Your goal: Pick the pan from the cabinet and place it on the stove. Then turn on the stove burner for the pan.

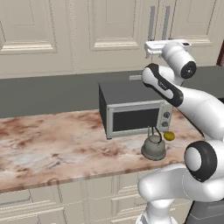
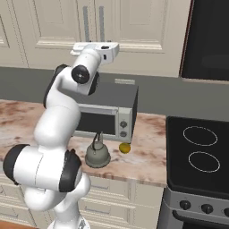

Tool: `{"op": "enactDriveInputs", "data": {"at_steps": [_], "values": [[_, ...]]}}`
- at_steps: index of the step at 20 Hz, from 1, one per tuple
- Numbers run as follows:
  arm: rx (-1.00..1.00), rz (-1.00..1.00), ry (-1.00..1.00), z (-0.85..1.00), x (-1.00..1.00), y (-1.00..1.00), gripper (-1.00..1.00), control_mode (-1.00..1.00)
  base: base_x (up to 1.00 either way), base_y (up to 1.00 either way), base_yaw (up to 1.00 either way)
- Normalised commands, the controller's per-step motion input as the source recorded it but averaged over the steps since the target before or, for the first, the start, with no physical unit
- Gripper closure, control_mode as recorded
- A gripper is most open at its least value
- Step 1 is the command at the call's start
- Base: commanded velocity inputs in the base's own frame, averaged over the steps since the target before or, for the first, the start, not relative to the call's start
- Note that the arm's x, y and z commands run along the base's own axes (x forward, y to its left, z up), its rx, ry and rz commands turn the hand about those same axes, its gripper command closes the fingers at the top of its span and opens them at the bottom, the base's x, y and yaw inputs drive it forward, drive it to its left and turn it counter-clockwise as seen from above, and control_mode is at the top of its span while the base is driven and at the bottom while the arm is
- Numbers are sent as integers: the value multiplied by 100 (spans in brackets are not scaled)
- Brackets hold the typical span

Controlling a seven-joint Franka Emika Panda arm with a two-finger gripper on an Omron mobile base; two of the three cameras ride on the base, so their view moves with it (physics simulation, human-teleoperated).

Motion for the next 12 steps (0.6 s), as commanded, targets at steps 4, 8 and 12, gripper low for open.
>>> {"op": "enactDriveInputs", "data": {"at_steps": [4, 8, 12], "values": [[0, 2, 0, 0, 22, -20, -100, -100, 0, 0, 0], [0, 4, 0, 0, 22, -32, -100, -100, 0, 0, 0], [0, 4, 0, 0, 22, -27, -100, -100, 0, 0, 0]]}}
